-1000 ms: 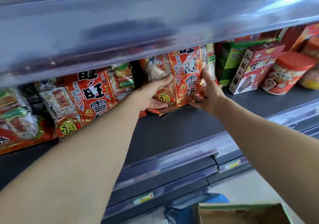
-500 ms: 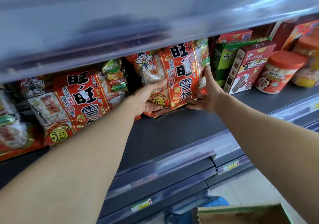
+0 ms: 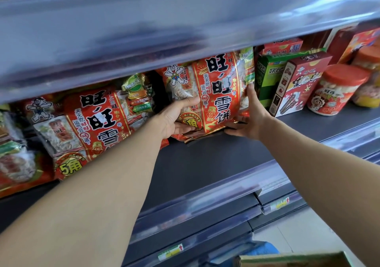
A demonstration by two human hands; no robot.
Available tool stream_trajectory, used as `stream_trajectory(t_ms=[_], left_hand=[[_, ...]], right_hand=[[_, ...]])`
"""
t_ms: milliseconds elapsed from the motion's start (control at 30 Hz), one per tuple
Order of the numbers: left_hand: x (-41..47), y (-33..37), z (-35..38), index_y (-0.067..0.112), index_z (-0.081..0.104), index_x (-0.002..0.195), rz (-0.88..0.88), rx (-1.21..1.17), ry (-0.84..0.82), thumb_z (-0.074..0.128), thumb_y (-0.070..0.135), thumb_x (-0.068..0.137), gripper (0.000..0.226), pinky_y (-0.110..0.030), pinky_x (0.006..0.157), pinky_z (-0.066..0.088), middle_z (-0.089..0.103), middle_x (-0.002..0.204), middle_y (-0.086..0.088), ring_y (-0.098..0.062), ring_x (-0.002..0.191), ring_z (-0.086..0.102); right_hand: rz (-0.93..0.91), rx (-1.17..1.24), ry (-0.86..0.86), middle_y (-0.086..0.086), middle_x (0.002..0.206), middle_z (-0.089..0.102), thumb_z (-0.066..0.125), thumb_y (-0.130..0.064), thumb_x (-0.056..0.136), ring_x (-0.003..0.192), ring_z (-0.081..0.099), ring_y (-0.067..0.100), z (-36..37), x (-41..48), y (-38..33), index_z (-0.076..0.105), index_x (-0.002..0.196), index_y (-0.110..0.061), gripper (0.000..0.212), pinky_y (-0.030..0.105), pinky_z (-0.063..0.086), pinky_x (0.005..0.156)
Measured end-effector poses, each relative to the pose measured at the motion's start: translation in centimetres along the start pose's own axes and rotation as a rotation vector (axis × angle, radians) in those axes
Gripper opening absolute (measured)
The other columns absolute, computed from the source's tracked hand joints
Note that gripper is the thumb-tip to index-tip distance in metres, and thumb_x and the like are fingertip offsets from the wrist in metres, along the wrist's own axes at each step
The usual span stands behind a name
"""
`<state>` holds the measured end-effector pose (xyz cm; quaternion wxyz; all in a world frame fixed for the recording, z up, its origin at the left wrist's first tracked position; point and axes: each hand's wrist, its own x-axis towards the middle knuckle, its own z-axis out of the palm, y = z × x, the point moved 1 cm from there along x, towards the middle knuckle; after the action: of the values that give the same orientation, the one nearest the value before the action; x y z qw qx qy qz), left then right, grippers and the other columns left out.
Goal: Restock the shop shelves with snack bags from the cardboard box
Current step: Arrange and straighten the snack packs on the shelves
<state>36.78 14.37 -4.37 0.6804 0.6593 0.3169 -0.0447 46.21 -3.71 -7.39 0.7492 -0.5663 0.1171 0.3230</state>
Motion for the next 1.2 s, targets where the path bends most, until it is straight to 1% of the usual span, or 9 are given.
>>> stream_trajectory(t_ms=[167, 433, 567, 700, 833, 900, 967, 1067, 1200], left_hand=[[0.3, 0.2, 0.2, 0.017, 0.056, 0.123, -0.019, -0.017, -0.029, 0.078, 0.046, 0.066, 0.068, -0.024, 0.051, 0.047, 0.061, 0.121, -0.007, -0.022, 0.066, 0.06], [-0.1, -0.3, 0.9, 0.021, 0.059, 0.092, 0.035, -0.059, 0.018, 0.075, 0.037, 0.071, 0.03, -0.025, 0.054, 0.043, 0.066, 0.098, -0.002, -0.02, 0.074, 0.058], [-0.9, -0.6, 1.2, 0.022, 0.062, 0.091, 0.107, -0.049, 0.029, 0.076, 0.035, 0.071, 0.027, -0.023, 0.052, 0.045, 0.068, 0.09, -0.002, -0.017, 0.07, 0.061], [-1.6, -1.9, 0.8, 0.028, 0.059, 0.111, 0.272, -0.076, 0.148, 0.081, 0.038, 0.062, 0.054, -0.023, 0.051, 0.049, 0.068, 0.106, 0.003, -0.014, 0.083, 0.065], [-1.5, -2.8, 0.7, 0.038, 0.052, 0.126, 0.344, -0.065, 0.252, 0.081, 0.049, 0.053, 0.08, -0.037, 0.08, 0.056, 0.062, 0.121, 0.01, -0.014, 0.108, 0.06], [-1.5, -2.6, 0.8, 0.035, 0.05, 0.128, 0.295, -0.089, 0.257, 0.082, 0.049, 0.058, 0.079, -0.029, 0.07, 0.055, 0.06, 0.125, 0.008, -0.014, 0.107, 0.059], [-1.3, -2.2, 0.9, 0.03, 0.042, 0.133, 0.209, -0.086, 0.294, 0.082, 0.057, 0.05, 0.096, -0.029, 0.071, 0.055, 0.057, 0.129, 0.004, -0.017, 0.106, 0.06], [0.0, -2.6, 1.2, 0.028, 0.03, 0.136, 0.153, -0.028, 0.453, 0.073, 0.071, 0.028, 0.124, -0.048, 0.092, 0.05, 0.052, 0.134, -0.002, -0.029, 0.113, 0.059], [-2.2, -1.5, 2.7, 0.019, 0.013, 0.147, 0.209, 0.037, 0.52, 0.074, 0.055, 0.066, 0.107, -0.043, 0.101, 0.043, 0.038, 0.145, -0.009, -0.034, 0.125, 0.049]], right_hand=[[0.007, 0.001, -0.004, 0.016, 0.12, 0.059, 0.047, -0.085, 0.068, 0.096, 0.065, 0.035, -0.2, 0.1, 0.2, 0.044, 0.133, -0.018, 0.094, 0.057, 0.051, 0.086], [-0.023, 0.035, -0.012, 0.014, 0.124, 0.058, 0.044, -0.085, 0.07, 0.099, 0.063, 0.032, -0.3, -0.1, 0.6, 0.046, 0.134, -0.022, 0.09, 0.055, 0.05, 0.088], [-0.039, 0.067, -0.015, 0.014, 0.124, 0.058, 0.042, -0.084, 0.071, 0.098, 0.062, 0.032, -0.2, -0.4, 0.9, 0.047, 0.134, -0.024, 0.088, 0.053, 0.05, 0.084], [-0.062, 0.085, -0.045, 0.015, 0.125, 0.056, 0.041, -0.082, 0.074, 0.111, 0.057, 0.033, 0.5, -0.5, 1.3, 0.047, 0.134, -0.026, 0.082, 0.054, 0.049, 0.088], [-0.089, 0.068, -0.032, 0.013, 0.125, 0.057, 0.043, -0.083, 0.072, 0.105, 0.06, 0.03, 1.4, -0.2, 1.4, 0.044, 0.136, -0.028, 0.084, 0.048, 0.055, 0.076], [-0.101, 0.035, -0.008, 0.011, 0.122, 0.061, 0.046, -0.084, 0.069, 0.098, 0.063, 0.028, 1.7, 0.1, 1.5, 0.039, 0.139, -0.028, 0.09, 0.045, 0.057, 0.07], [-0.126, 0.025, 0.015, 0.01, 0.112, 0.064, 0.043, -0.081, 0.073, 0.094, 0.064, 0.027, 1.7, 0.4, 1.4, 0.042, 0.137, -0.025, 0.085, 0.049, 0.055, 0.079], [-0.139, 0.034, 0.02, 0.008, 0.103, 0.064, 0.038, -0.077, 0.081, 0.098, 0.061, 0.028, 1.7, 0.6, 1.4, 0.048, 0.129, -0.019, 0.076, 0.051, 0.046, 0.097], [-0.148, -0.008, 0.097, 0.01, 0.121, 0.062, 0.043, -0.079, 0.076, 0.098, 0.063, 0.028, 2.0, -0.4, 1.7, 0.041, 0.136, -0.018, 0.086, 0.047, 0.047, 0.086]])
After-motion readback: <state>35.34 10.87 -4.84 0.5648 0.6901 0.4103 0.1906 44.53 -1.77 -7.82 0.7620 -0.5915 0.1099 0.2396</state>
